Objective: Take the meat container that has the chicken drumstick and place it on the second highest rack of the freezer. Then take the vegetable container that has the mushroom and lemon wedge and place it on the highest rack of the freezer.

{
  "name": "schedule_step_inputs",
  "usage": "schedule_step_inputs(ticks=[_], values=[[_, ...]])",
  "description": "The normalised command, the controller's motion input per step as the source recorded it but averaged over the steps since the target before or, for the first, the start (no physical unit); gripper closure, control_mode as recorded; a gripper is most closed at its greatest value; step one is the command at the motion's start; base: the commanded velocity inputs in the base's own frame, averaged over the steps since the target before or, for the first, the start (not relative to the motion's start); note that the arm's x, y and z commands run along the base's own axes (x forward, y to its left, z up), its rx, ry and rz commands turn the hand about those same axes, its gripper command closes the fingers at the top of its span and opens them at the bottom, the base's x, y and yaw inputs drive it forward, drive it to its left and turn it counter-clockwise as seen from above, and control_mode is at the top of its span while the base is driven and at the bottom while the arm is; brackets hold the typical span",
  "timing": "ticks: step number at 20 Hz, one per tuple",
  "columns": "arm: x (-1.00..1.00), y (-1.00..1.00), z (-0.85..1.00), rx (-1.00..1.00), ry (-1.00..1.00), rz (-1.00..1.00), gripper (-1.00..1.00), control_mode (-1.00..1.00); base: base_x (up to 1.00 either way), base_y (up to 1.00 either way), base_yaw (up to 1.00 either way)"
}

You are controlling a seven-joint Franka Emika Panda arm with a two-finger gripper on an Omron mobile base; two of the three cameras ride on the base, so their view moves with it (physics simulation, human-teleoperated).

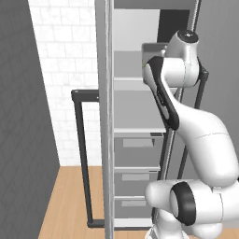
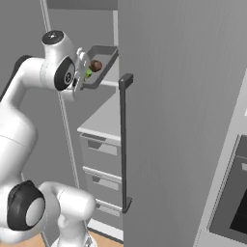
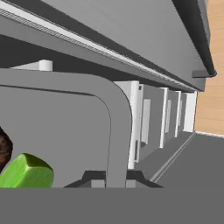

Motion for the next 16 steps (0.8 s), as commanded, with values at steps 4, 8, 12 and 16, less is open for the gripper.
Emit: schedule_step_inputs(ticks=[4,8,12,16], values=[[0.83,-0.08,0.15,0.0,0.02,-0.07,1.0,-1.0,0.0,0.0,0.0],[0.83,-0.17,0.3,0.0,0.12,-0.05,1.0,-1.0,0.0,0.0,0.0],[0.83,-0.26,0.15,0.0,0.18,-0.01,1.0,-1.0,0.0,0.0,0.0],[0.91,-0.13,0.0,0.0,0.14,0.0,-1.0,-1.0,0.0,0.0,0.0]])
